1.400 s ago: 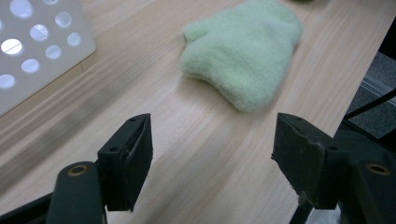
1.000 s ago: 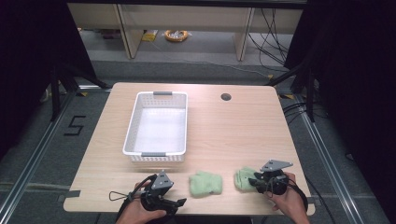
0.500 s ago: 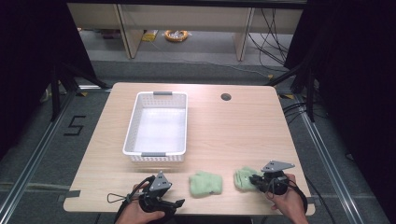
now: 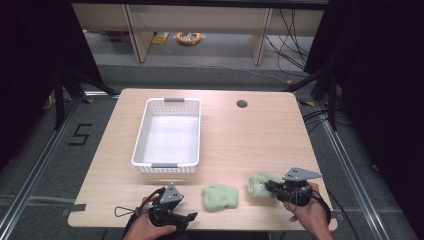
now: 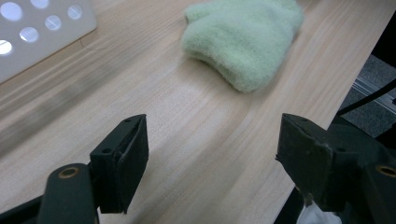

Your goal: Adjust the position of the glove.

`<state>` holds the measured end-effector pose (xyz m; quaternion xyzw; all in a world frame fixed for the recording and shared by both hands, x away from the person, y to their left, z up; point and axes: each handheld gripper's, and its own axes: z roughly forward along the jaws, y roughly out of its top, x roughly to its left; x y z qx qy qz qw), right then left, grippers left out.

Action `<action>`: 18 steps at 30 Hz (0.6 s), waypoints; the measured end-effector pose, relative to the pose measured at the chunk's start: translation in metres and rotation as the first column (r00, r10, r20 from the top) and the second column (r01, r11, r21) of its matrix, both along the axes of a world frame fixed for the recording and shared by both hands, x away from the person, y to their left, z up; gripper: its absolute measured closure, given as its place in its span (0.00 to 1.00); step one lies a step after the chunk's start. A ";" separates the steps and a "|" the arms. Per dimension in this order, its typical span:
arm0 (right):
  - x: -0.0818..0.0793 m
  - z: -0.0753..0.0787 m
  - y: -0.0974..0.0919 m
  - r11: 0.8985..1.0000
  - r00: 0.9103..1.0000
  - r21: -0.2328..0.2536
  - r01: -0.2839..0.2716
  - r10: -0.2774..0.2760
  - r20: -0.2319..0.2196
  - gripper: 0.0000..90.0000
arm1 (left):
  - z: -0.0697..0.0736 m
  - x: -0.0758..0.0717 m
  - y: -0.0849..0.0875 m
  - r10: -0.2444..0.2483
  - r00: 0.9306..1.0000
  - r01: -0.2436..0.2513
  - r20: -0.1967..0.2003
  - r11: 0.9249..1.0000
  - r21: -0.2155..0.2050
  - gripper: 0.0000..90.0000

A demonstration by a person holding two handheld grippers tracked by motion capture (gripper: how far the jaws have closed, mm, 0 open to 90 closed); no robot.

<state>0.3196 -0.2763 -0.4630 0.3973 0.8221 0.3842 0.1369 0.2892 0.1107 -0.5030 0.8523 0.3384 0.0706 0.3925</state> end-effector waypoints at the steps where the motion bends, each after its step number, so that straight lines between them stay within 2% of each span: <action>1: 0.000 0.001 0.003 1.000 1.000 0.007 -0.006 0.006 0.006 0.94 | 0.000 0.001 0.000 0.001 1.000 -0.002 0.005 1.000 0.005 0.27; 3: -0.001 0.004 0.009 1.000 1.000 0.018 -0.016 0.016 -0.001 0.94 | 0.000 0.000 0.000 0.002 1.000 -0.002 0.005 1.000 0.003 0.27; 4: 0.000 0.005 0.014 0.999 0.999 0.023 -0.040 0.039 0.012 0.94 | 0.000 0.000 0.000 0.009 1.000 -0.009 0.001 1.000 -0.003 0.27; 5: 0.000 0.005 0.014 0.999 0.999 0.023 -0.040 0.039 0.012 0.94 | 0.001 0.000 0.000 0.005 1.000 -0.005 0.000 1.000 0.000 0.27; 6: -0.001 0.006 0.019 0.998 0.999 0.036 -0.046 0.045 0.015 0.94 | 0.000 0.000 0.000 0.012 1.000 -0.012 0.003 1.000 -0.016 0.27; 8: -0.002 0.007 0.022 0.998 0.999 0.044 -0.045 0.045 0.011 0.94 | 0.001 0.001 0.001 0.000 1.000 0.000 0.007 1.000 -0.002 0.27; 9: -0.002 0.008 0.024 0.997 0.998 0.036 -0.066 0.066 0.015 0.94 | 0.001 0.001 0.001 0.007 1.000 -0.007 0.003 1.000 -0.005 0.27; 10: -0.004 0.010 0.030 0.997 0.998 0.048 -0.064 0.063 0.010 0.94 | 0.000 0.001 0.000 0.017 1.000 -0.017 -0.005 1.000 -0.014 0.27; 11: -0.004 0.010 0.030 0.997 0.998 0.048 -0.064 0.063 0.010 0.94 | 0.001 0.002 0.002 0.002 1.000 -0.002 0.007 1.000 -0.001 0.27; 12: -0.003 0.011 0.032 0.996 0.997 0.046 -0.078 0.078 0.013 0.94 | 0.001 0.002 0.001 0.014 1.000 -0.014 0.005 1.000 -0.005 0.27; 13: -0.003 0.012 0.038 0.995 0.995 0.046 -0.094 0.092 0.033 0.94 | 0.001 0.002 0.002 0.014 1.000 -0.014 0.003 1.000 -0.006 0.27; 14: -0.003 0.012 0.038 0.995 0.995 0.046 -0.094 0.092 0.033 0.94 | 0.001 0.002 0.002 0.014 1.000 -0.014 0.003 1.000 -0.006 0.27; 15: -0.003 0.013 0.046 0.992 0.993 0.054 -0.115 0.114 0.032 0.94 | 0.001 0.002 0.002 0.020 1.000 -0.020 0.002 1.000 -0.008 0.27; 18: -0.004 0.014 0.053 0.991 0.993 0.065 -0.120 0.119 0.022 0.94 | 0.002 0.003 0.003 0.011 1.000 -0.011 0.008 1.000 -0.009 0.27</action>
